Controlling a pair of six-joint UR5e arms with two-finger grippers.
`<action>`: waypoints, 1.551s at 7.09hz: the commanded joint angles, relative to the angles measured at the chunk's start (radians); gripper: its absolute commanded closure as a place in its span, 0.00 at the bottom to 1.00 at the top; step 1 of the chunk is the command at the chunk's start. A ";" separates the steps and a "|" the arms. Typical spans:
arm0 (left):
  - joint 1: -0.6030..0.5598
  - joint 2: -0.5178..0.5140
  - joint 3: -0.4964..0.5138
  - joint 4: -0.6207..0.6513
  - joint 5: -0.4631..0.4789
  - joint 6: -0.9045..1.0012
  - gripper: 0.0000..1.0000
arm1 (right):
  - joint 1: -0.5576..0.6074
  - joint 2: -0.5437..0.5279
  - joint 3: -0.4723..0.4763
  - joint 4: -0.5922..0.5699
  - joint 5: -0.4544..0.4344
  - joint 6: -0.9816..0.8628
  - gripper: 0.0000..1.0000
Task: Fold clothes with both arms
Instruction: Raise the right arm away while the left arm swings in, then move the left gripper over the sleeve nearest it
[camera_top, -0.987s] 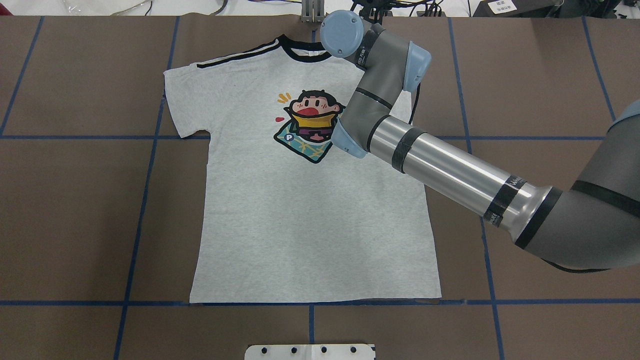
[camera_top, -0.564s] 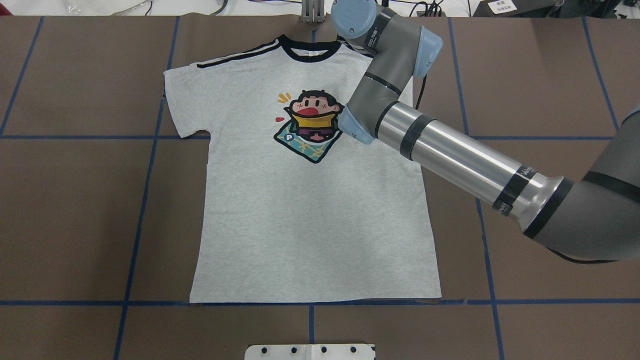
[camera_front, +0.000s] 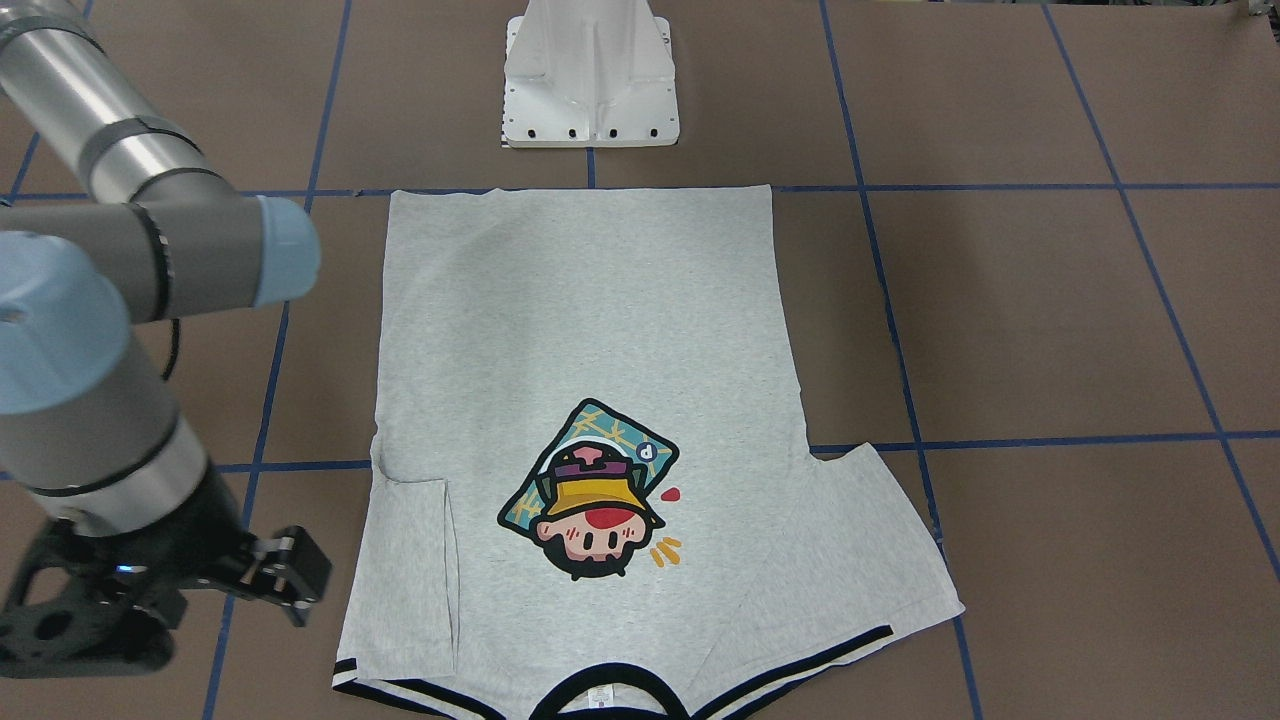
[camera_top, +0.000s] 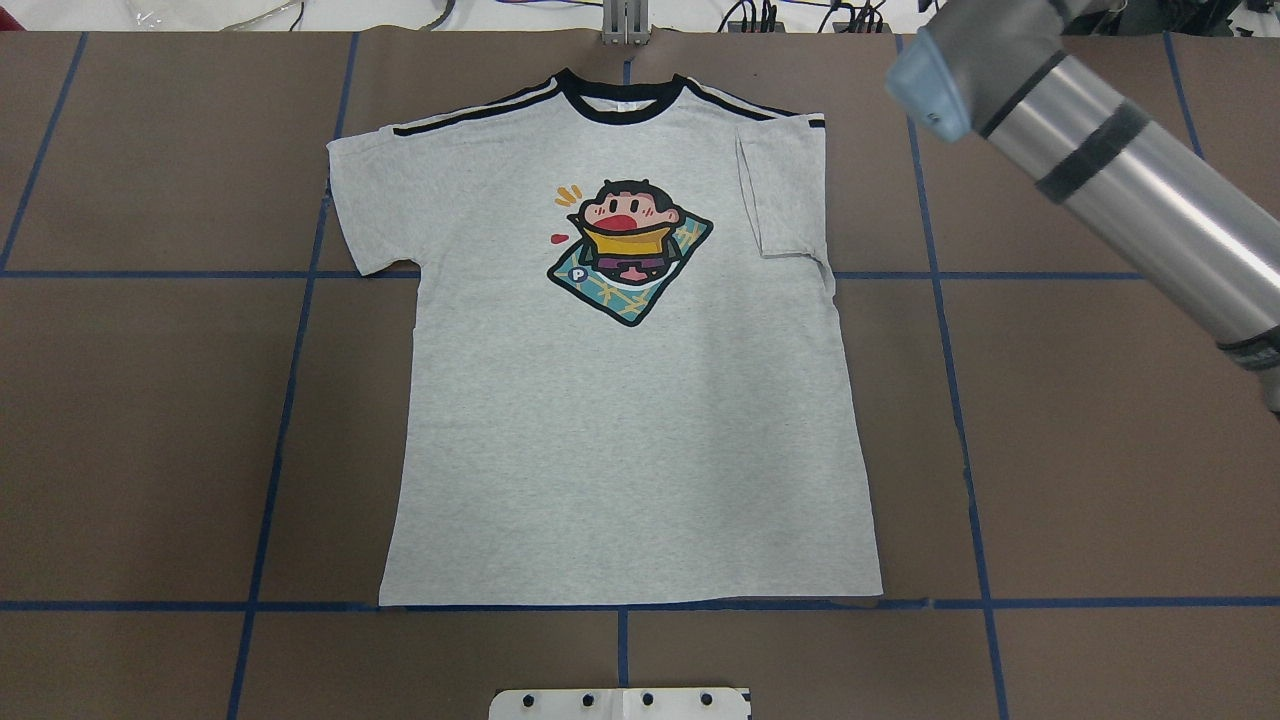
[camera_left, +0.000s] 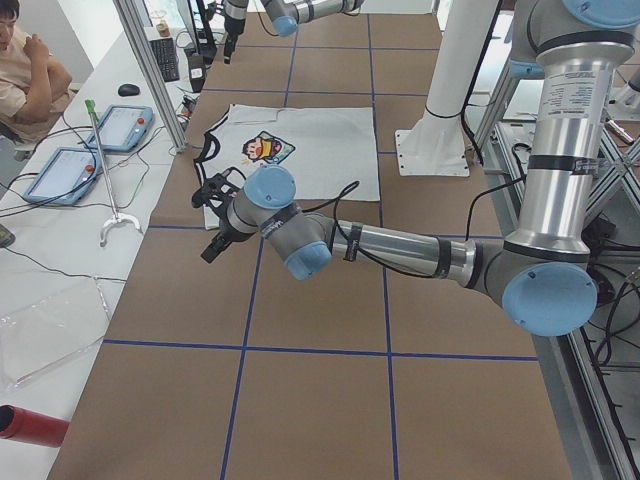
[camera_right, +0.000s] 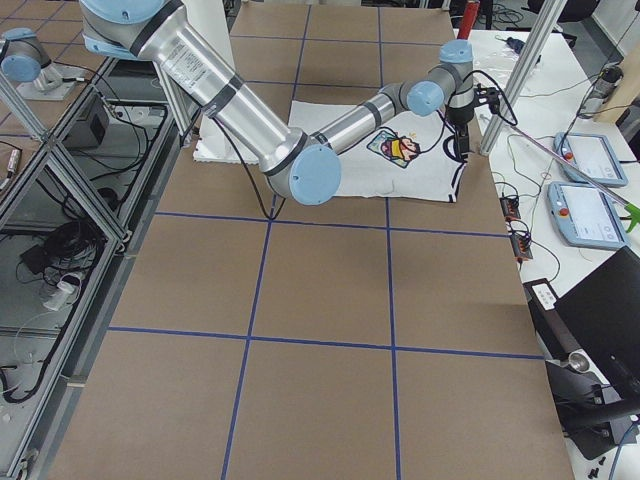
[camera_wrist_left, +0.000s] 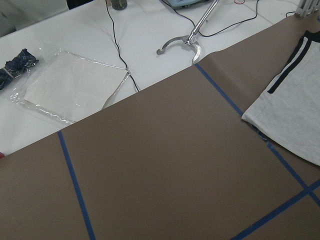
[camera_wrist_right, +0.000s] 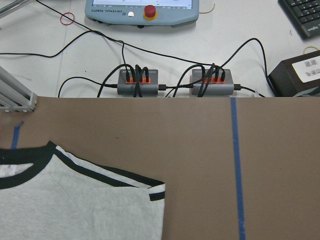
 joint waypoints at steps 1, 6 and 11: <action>0.136 -0.134 0.098 -0.032 0.143 -0.293 0.01 | 0.189 -0.189 0.087 0.012 0.252 -0.301 0.00; 0.419 -0.398 0.537 -0.313 0.475 -0.699 0.28 | 0.299 -0.343 0.082 0.101 0.365 -0.459 0.00; 0.498 -0.493 0.747 -0.390 0.520 -0.707 0.36 | 0.299 -0.355 0.085 0.101 0.363 -0.459 0.00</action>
